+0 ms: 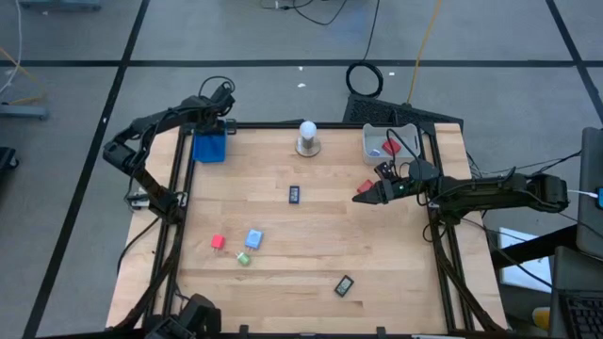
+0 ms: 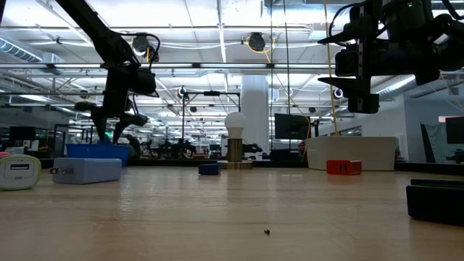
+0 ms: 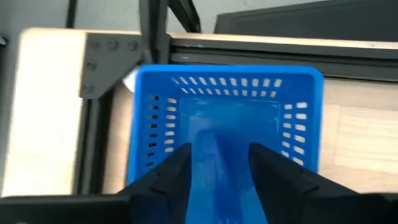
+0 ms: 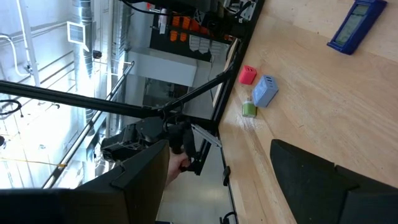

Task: Pick & Place Office items
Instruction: Put the blue digital clock into the blue bin

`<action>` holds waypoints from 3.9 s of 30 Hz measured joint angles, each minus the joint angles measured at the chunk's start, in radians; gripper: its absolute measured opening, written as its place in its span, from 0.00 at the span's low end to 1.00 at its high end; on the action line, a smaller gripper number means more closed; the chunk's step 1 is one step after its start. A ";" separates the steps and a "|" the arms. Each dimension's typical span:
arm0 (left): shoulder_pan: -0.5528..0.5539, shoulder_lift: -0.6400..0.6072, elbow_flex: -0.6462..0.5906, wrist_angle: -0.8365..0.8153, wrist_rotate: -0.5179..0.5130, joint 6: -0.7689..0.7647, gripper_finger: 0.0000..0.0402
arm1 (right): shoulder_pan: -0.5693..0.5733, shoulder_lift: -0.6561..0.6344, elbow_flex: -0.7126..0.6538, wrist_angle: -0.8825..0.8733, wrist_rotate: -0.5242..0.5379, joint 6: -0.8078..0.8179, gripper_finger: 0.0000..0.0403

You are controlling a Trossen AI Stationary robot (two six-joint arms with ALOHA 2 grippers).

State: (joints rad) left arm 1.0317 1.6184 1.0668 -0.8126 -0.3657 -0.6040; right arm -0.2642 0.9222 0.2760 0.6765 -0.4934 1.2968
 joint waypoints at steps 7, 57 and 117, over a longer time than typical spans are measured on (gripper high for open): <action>-0.007 -0.053 0.000 0.004 0.065 0.072 0.48 | 0.000 0.000 0.000 0.000 0.000 -0.003 0.67; -0.472 -0.696 0.001 0.301 0.571 -0.139 0.37 | 0.002 0.000 0.002 0.386 0.209 -0.039 0.67; -0.896 -0.181 0.546 0.108 0.362 -0.092 0.37 | -0.024 0.000 0.002 0.315 0.176 -0.996 0.67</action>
State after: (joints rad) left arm 0.1359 1.4373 1.6131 -0.7049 -0.0034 -0.6964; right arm -0.2886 0.9222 0.2775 0.9911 -0.3172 0.3013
